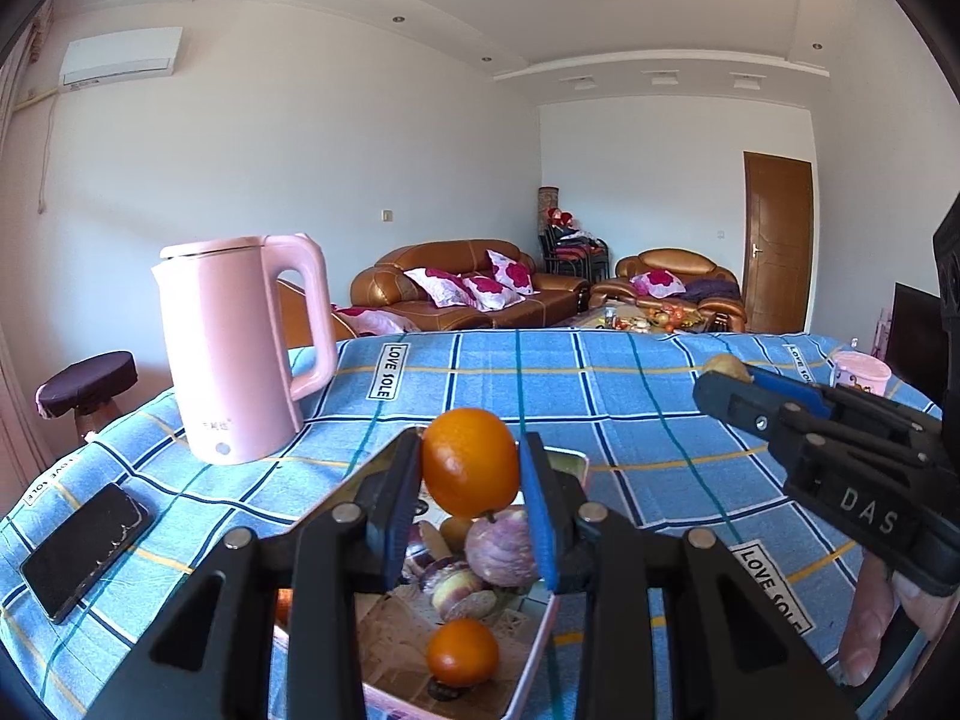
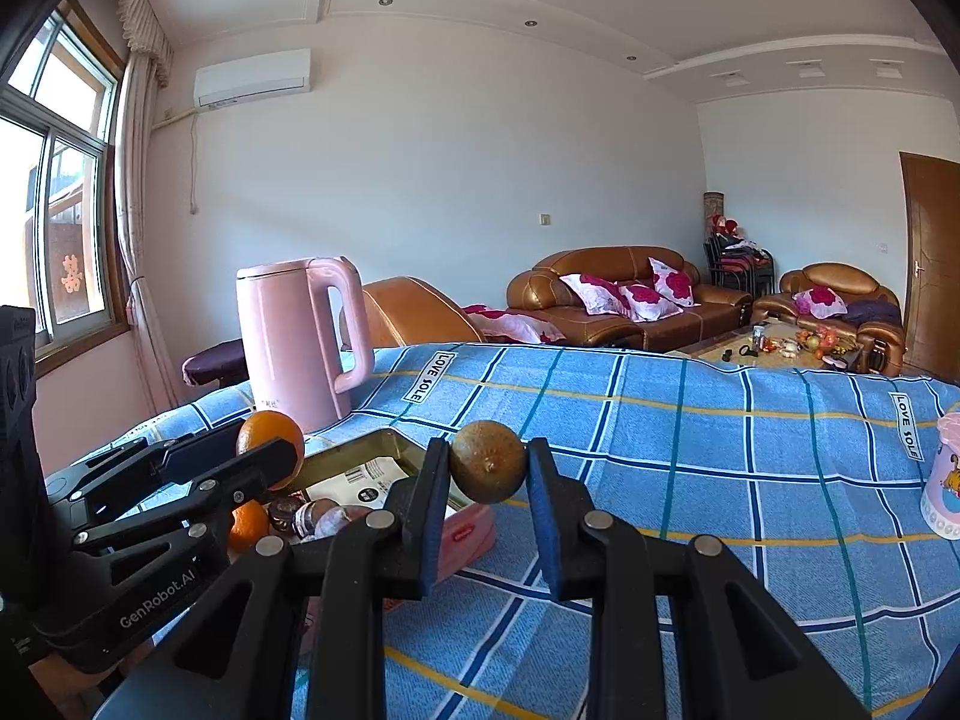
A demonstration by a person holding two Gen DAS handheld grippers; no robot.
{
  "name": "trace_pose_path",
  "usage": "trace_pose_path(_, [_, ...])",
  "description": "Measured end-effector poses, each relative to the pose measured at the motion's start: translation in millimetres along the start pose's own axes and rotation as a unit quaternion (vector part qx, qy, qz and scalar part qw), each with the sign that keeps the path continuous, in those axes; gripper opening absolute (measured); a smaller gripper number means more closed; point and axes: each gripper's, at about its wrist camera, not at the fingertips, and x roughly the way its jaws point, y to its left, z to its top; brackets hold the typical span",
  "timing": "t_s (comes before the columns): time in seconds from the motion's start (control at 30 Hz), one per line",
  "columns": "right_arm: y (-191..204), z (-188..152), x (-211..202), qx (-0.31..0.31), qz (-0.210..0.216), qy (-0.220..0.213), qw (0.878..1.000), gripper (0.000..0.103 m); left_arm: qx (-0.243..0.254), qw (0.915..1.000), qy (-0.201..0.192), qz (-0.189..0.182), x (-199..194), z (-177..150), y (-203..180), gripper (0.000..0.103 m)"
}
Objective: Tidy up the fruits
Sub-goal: 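Lower the orange into the tin and open the left tool while the right tool releases its fruit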
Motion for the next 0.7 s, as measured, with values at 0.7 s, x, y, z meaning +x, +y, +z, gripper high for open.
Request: trace_pose_path(0.7, [52, 6, 29, -0.03, 0.044, 0.014, 0.998, 0.028, -0.039, 0.9976, 0.028, 0.051, 7, -10, 65, 0.034])
